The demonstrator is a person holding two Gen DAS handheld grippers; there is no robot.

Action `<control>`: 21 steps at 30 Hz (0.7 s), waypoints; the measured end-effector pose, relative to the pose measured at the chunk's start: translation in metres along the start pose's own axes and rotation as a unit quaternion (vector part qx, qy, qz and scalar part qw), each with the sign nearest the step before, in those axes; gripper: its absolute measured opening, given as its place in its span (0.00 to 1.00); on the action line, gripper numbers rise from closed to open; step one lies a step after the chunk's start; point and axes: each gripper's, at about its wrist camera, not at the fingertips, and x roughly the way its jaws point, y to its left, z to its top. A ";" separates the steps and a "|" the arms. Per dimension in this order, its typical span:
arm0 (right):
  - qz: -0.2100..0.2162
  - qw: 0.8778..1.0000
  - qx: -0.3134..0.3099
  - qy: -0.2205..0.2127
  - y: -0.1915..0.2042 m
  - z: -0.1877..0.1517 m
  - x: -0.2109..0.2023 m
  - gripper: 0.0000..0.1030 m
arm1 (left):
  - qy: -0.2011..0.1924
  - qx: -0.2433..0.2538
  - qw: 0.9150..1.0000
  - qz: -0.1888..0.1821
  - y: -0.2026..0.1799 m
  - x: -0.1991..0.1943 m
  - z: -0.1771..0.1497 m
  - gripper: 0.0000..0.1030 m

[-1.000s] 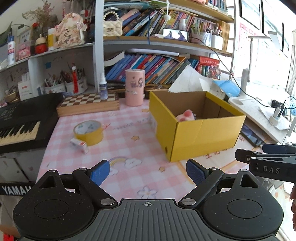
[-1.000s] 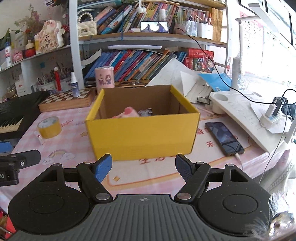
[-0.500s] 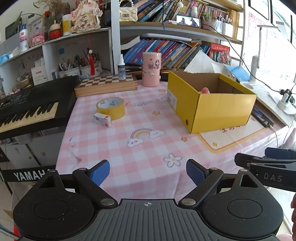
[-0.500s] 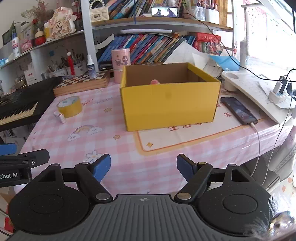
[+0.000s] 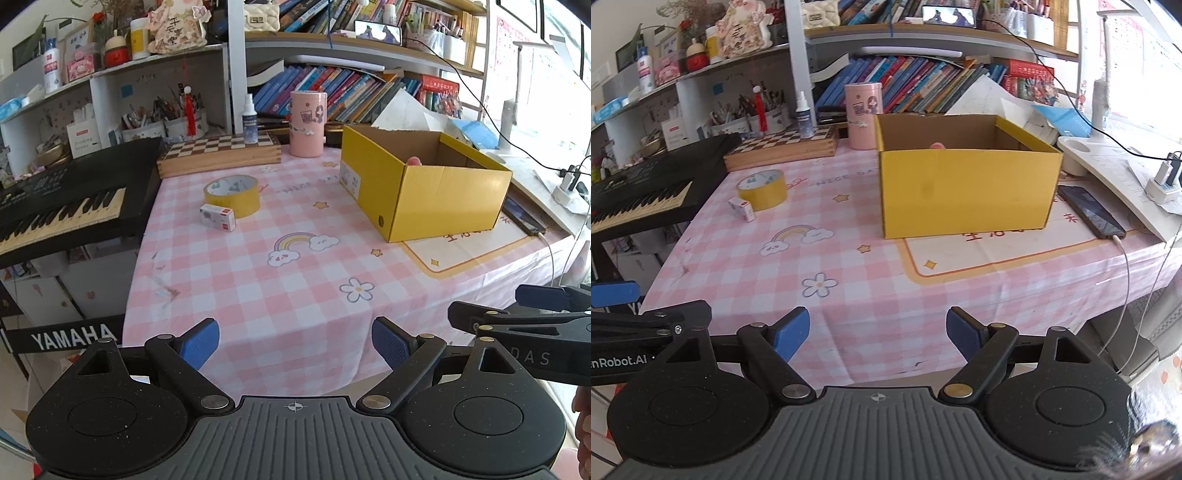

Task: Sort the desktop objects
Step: 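Withdraw both open tools from the box and move toward the tape roll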

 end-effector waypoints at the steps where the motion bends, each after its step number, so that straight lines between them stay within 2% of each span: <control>1: 0.003 1.000 -0.003 0.000 0.002 0.000 0.000 0.78 | -0.001 -0.001 1.000 0.001 0.002 -0.001 -0.001 0.89; 21: 0.033 0.999 -0.040 -0.011 0.037 0.012 0.008 0.79 | -0.018 -0.032 0.999 0.033 0.036 -0.008 0.002 0.89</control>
